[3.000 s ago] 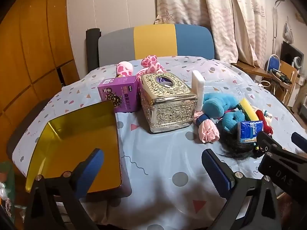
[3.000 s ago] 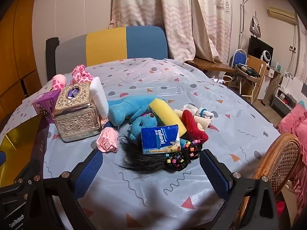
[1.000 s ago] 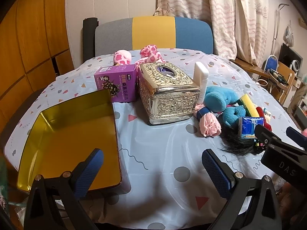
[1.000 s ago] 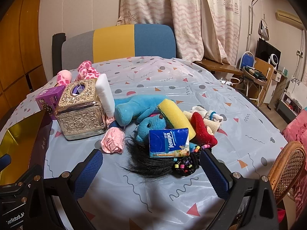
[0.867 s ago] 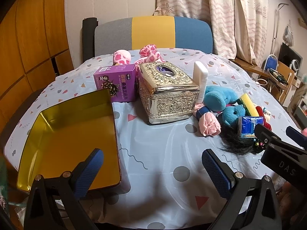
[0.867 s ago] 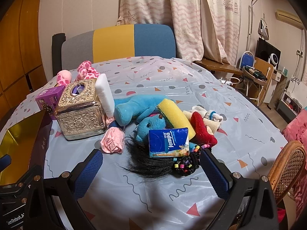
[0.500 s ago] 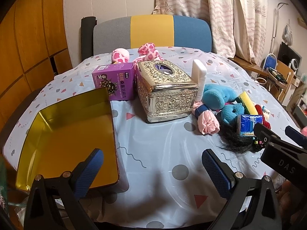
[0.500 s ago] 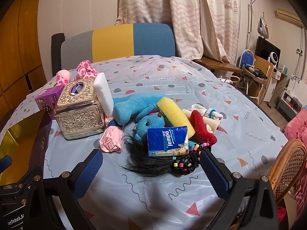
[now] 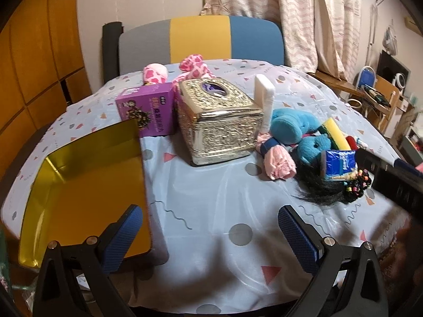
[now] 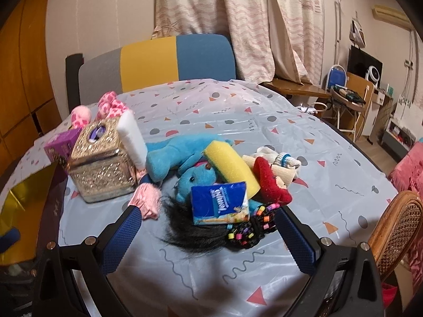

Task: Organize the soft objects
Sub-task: 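Grasp the pink rolled towel with left tool while right tool grasps white sponge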

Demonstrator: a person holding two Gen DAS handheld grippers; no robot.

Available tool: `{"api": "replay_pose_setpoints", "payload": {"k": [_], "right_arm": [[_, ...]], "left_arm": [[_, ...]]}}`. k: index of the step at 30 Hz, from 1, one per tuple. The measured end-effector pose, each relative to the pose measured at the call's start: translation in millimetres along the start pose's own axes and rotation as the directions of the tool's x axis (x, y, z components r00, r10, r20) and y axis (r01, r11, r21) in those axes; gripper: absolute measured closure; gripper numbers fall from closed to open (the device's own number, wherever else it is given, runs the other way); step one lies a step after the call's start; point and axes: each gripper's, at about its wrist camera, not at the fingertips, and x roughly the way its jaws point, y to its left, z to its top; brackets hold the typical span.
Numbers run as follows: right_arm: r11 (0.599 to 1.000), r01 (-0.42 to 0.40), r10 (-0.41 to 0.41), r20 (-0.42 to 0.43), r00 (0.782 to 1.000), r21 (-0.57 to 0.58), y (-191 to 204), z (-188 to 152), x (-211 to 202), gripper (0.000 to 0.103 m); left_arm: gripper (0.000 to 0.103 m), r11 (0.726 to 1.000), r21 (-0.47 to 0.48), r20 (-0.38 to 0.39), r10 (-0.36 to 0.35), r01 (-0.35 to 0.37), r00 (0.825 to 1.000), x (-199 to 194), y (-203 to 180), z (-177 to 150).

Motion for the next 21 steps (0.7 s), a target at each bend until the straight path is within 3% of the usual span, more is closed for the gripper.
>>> {"api": "replay_pose_setpoints", "payload": {"k": [4,7,12,19,21], "right_arm": [[0.999,-0.006,0.005,0.022,1.0,0.039,-18.9,16.0,1.5,0.0],[0.996,-0.028,0.026,0.027,0.999,0.083,-37.1,32.5,5.6,0.0],[0.989,-0.001,-0.008,0.06,0.998,0.15,-67.5,49.8,10.3,0.0],[0.973,-0.017,0.005,0.053,0.999,0.231,-98.2,46.7,27.0,0.0],[0.968,-0.032,0.024,0.035,0.999,0.248,-101.5,44.6,32.2,0.0]], "left_arm": [[0.0,0.997,0.003,-0.023,-0.077,0.077,0.997,4.7,-3.6,3.8],[0.0,0.981,-0.021,-0.074,-0.192,0.191,0.979,11.8,-6.6,8.0],[0.0,0.973,-0.031,-0.15,-0.229,0.227,0.962,28.2,-20.7,13.5],[0.0,0.948,-0.071,-0.242,-0.317,0.309,0.917,61.5,-33.5,21.1],[0.0,0.949,-0.059,-0.241,-0.314,0.309,0.918,68.0,-37.4,27.3]]}}
